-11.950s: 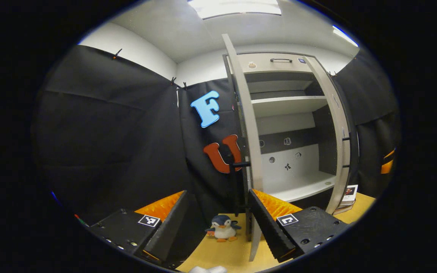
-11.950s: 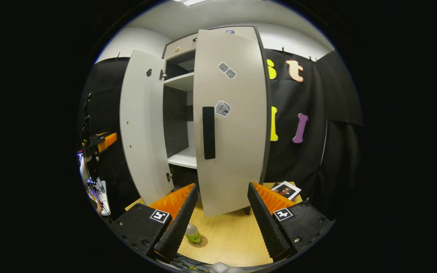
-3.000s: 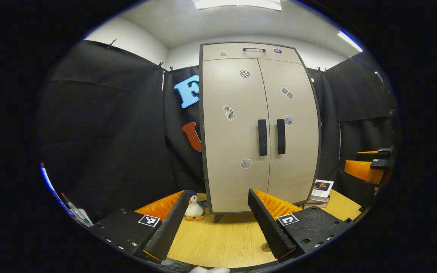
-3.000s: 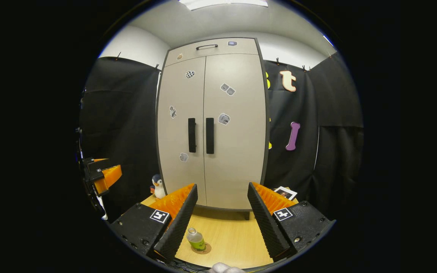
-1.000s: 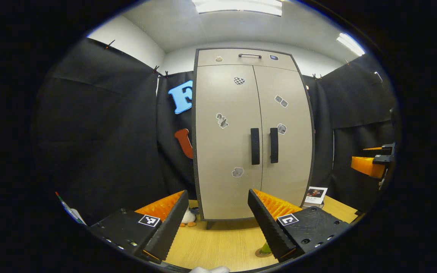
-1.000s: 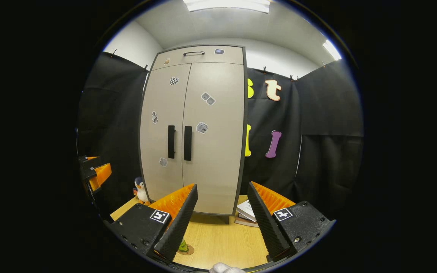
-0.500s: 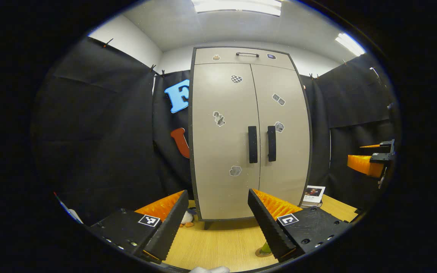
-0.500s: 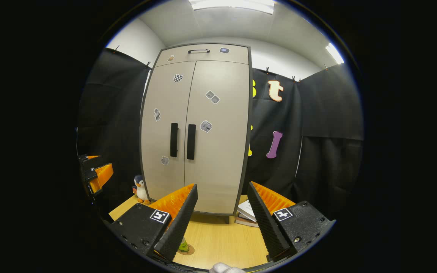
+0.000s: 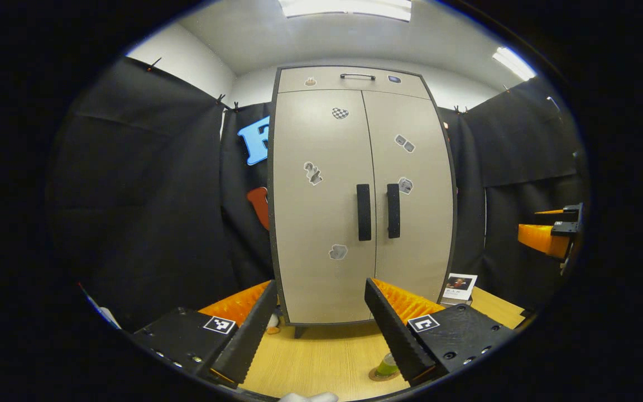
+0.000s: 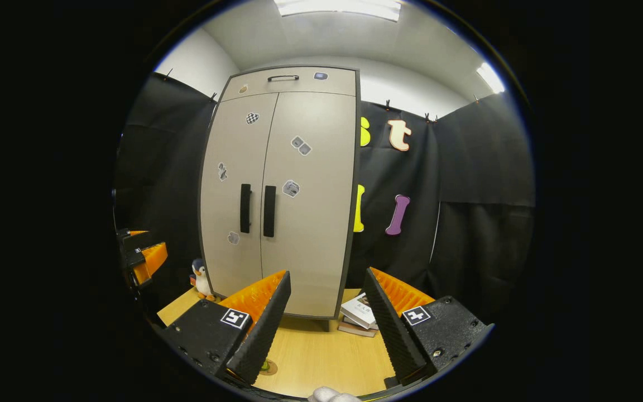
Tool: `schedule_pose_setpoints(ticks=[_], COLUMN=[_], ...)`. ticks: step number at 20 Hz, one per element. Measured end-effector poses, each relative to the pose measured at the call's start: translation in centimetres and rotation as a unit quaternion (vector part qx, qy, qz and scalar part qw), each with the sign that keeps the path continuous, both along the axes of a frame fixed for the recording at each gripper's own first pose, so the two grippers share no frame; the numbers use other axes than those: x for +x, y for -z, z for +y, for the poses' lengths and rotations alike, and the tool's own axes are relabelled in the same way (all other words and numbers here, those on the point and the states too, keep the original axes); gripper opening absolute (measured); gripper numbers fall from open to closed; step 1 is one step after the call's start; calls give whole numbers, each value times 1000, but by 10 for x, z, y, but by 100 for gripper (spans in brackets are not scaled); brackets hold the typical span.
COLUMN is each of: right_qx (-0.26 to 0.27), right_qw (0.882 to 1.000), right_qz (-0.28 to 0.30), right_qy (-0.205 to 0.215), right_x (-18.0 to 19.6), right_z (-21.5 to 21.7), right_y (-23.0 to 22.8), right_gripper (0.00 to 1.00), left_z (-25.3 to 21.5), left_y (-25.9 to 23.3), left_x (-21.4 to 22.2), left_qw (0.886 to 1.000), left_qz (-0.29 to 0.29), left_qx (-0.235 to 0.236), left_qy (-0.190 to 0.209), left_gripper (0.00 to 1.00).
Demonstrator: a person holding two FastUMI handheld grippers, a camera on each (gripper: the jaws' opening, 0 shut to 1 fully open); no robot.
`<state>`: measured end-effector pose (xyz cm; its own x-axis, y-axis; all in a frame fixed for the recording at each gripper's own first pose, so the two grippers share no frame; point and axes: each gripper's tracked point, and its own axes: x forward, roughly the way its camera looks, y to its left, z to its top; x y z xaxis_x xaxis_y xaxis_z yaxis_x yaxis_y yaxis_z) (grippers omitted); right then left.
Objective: Grasp the bottle in the cabinet with the left hand and place it on the coaster, then close the right door with the right hand and the left door with the left hand.
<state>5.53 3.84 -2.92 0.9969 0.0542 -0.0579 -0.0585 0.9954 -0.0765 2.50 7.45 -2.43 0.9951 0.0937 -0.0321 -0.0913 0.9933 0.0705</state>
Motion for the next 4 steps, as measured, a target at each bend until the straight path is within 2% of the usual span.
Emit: schedule_pose_setpoints(ticks=[3,4], right_qx=[-6,-8], right_qw=[1000,999], right_qz=[4,11], right_qy=[-17,-35], right_x=[8,12], right_z=[-12,-11], right_y=[-3,0], right_gripper=[82,82], left_z=[-12,-15], left_y=[-4,-4], left_x=[0,0], left_qw=[1000,1000], left_qz=[3,1], left_qx=[-7,-3], left_qy=[-13,-23], left_gripper=[96,96])
